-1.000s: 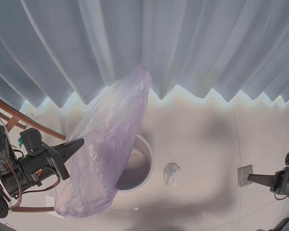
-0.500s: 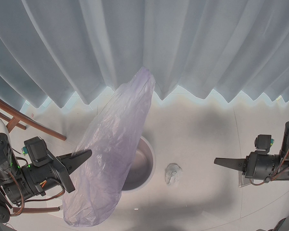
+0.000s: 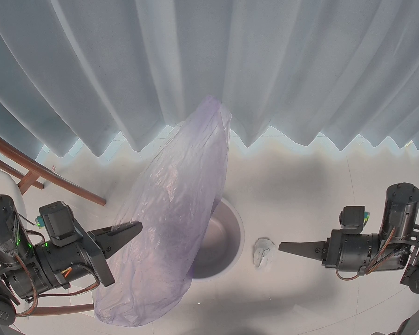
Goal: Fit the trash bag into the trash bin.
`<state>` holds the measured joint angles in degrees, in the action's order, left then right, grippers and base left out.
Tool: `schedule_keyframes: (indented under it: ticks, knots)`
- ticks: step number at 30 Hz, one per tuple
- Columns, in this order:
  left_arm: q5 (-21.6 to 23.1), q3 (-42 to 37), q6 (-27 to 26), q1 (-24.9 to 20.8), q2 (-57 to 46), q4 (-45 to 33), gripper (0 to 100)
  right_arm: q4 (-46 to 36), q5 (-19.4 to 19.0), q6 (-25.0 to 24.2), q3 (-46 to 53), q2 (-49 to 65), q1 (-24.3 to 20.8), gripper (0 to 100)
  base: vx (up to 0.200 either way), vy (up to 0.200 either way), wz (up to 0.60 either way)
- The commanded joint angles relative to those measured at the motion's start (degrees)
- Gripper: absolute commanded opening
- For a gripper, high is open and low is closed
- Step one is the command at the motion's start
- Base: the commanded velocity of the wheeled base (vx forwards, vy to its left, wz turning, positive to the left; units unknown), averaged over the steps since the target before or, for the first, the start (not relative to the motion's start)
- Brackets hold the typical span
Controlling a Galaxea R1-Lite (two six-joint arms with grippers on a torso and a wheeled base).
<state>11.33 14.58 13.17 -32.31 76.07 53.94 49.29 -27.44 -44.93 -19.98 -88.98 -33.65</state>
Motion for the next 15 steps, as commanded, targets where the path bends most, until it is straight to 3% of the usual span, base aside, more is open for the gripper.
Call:
schedule_keyframes:
  ticks: [1, 7, 8, 10, 15]
  knots:
    - [0.1, -0.25, 0.11, -0.92, 0.22, 0.02, 0, 0.81, 0.02, 0.9, -0.06, -4.45, -2.48, 0, 0.0, 0.0, 0.0]
    - [0.1, -0.25, 0.11, -1.01, 0.22, 0.02, 0, 1.16, 0.02, 1.96, 0.73, -8.05, -6.7, 0, 0.0, 0.0, 0.0]
    - [0.1, -0.25, 0.11, -1.01, 0.22, 0.02, 0, 2.13, 0.11, 3.1, 1.0, -11.3, -9.6, 0, 0.0, 0.0, 0.0]
    - [0.1, -0.34, 0.11, -1.01, 0.31, 0.02, 0, 3.71, 0.46, 4.15, 1.35, -13.77, -11.27, 0, 0.0, 0.0, 0.0]
    - [0.1, -0.34, 0.11, -1.01, 0.22, 0.02, 0, 16.54, 5.82, 6.0, 4.07, -24.75, -15.4, 0, 0.0, 0.0, 0.0]
